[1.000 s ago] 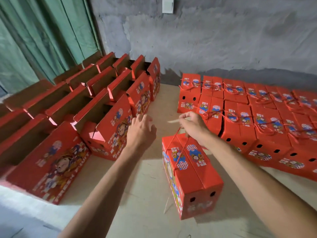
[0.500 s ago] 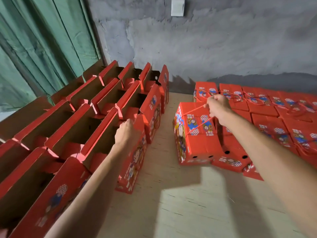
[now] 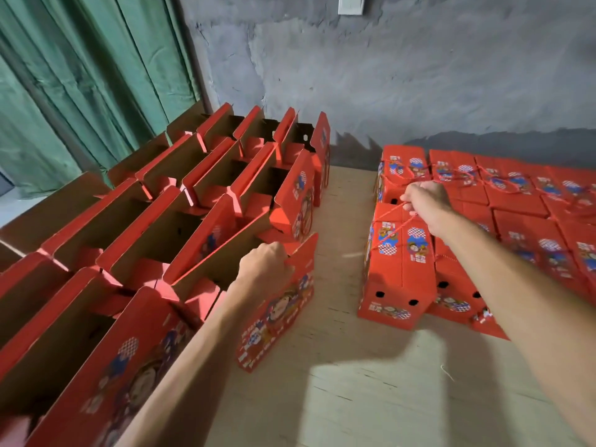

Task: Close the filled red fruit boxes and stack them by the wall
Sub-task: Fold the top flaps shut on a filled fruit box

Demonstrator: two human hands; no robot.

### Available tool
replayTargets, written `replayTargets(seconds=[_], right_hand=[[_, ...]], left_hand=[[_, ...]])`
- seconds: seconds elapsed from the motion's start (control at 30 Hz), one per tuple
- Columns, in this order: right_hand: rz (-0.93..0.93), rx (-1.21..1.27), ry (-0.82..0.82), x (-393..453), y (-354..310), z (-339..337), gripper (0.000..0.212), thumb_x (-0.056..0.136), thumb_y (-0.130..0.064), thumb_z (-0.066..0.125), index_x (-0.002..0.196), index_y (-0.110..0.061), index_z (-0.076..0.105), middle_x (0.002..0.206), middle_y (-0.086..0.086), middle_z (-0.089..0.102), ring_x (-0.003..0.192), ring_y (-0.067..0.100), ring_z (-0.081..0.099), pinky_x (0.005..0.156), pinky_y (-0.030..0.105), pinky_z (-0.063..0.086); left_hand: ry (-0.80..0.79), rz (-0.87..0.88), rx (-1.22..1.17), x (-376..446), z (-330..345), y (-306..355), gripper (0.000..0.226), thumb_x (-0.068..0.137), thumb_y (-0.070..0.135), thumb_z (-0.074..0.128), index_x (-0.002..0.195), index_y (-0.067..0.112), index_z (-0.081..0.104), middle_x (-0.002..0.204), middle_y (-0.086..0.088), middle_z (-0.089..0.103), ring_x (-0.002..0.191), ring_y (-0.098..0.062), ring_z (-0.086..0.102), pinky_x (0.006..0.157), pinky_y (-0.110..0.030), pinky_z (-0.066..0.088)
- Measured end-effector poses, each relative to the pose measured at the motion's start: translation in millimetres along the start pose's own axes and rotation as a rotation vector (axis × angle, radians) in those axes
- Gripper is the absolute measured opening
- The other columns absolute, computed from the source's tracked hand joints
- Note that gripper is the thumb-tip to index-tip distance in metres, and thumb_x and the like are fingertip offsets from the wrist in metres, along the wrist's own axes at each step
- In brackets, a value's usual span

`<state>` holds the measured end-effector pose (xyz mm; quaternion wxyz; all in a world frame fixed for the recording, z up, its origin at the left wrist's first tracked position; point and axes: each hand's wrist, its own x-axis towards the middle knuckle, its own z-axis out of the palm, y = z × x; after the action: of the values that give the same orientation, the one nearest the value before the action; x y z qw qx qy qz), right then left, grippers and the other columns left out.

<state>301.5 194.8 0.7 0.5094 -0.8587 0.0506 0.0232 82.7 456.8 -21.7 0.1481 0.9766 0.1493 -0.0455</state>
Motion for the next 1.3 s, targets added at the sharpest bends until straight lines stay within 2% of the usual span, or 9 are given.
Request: replayTargets(seconds=[0.17,0.27,0.37,0.5,0.57,0.73,0.9,1.07,1.3], right_hand=[[-0.085,-0.757,-0.121,-32.7,3.0,-32.8,0.03,0.09,-0.033,0.058,0.08,-0.006,0.066,0.083,0.016,0.064,0.079,0.033,0.063,0.062,0.033,0.042],[-0.145,-0.619,-0.142,-60.8,11.5,-42.2,0.032,0.091,-0.032,0.061,0.081,-0.003,0.071,0.08,0.019,0.069,0.079,0.035,0.068,0.06,0.032,0.046],[0.06,-0.259,-0.516,-101.5,30.3,-42.8,0.034,0.099,-0.036,0.065,0.105,-0.003,0.069,0.106,0.02,0.075,0.088,0.034,0.073,0.079,0.042,0.061],[0.252,-0.503,-0.84,-163.2,71.8,-38.4,0.063,0.092,-0.055,0.07,0.119,0.001,0.058,0.122,0.021,0.068,0.1,0.039,0.073,0.084,0.048,0.062],[0.181,-0.559,-0.75,-186.6,84.1,-39.8,0.07,0.085,-0.064,0.073,0.112,-0.001,0.057,0.116,0.02,0.069,0.092,0.035,0.074,0.075,0.046,0.064],[0.027,-0.869,-0.705,-240.1,108.6,-61.1,0.091,0.079,-0.071,0.073,0.135,-0.002,0.054,0.136,0.015,0.062,0.117,0.036,0.065,0.086,0.039,0.053],[0.066,-0.87,-0.69,-276.6,137.5,-106.7,0.053,0.08,-0.059,0.075,0.101,-0.012,0.061,0.105,0.008,0.064,0.095,0.028,0.066,0.079,0.035,0.05],[0.125,-0.743,-0.535,-300.7,177.1,-165.4,0.042,0.087,-0.048,0.075,0.09,-0.008,0.065,0.095,0.01,0.067,0.087,0.025,0.063,0.077,0.033,0.046],[0.207,-0.584,-0.237,-340.6,232.6,-230.0,0.061,0.082,-0.051,0.08,0.123,-0.015,0.053,0.116,0.009,0.068,0.105,0.031,0.065,0.094,0.042,0.052]], left_hand=[[-0.037,0.109,0.095,-48.9,-1.0,30.1,0.024,0.095,0.03,0.061,0.096,0.008,0.07,0.094,-0.005,0.068,0.092,-0.031,0.067,0.079,-0.037,0.056],[-0.129,0.197,0.076,-83.4,0.0,43.8,0.023,0.093,0.033,0.067,0.096,0.012,0.076,0.095,-0.007,0.073,0.093,-0.032,0.069,0.085,-0.041,0.056],[-0.204,0.302,0.006,-115.4,7.7,54.7,0.016,0.093,0.024,0.067,0.103,0.02,0.08,0.102,-0.002,0.077,0.099,-0.026,0.07,0.089,-0.038,0.055],[-0.241,0.442,-0.174,-154.3,27.9,73.2,0.014,0.093,0.015,0.071,0.098,0.025,0.08,0.091,0.013,0.076,0.087,-0.004,0.069,0.08,-0.02,0.053],[-0.183,0.5,-0.176,-170.7,40.4,86.6,0.012,0.092,0.016,0.07,0.097,0.023,0.079,0.085,0.012,0.075,0.083,-0.004,0.065,0.071,-0.01,0.045],[-0.06,0.615,-0.142,-205.0,68.5,119.0,0.017,0.097,0.018,0.061,0.09,0.005,0.07,0.079,-0.009,0.066,0.072,-0.027,0.055,0.075,-0.043,0.05],[-0.013,0.766,-0.162,-250.2,93.7,157.0,0.023,0.102,0.013,0.055,0.092,0.001,0.072,0.078,-0.015,0.068,0.067,-0.028,0.061,0.066,-0.042,0.049],[-0.037,0.904,-0.159,-269.3,102.5,202.0,0.027,0.105,0.01,0.05,0.09,-0.001,0.07,0.073,-0.015,0.061,0.069,-0.035,0.056,0.065,-0.047,0.045],[-0.031,1.042,-0.16,-304.9,124.0,260.9,0.02,0.093,-0.007,0.052,0.08,0.006,0.062,0.068,-0.003,0.043,0.06,-0.028,0.041,0.051,-0.037,0.033]])
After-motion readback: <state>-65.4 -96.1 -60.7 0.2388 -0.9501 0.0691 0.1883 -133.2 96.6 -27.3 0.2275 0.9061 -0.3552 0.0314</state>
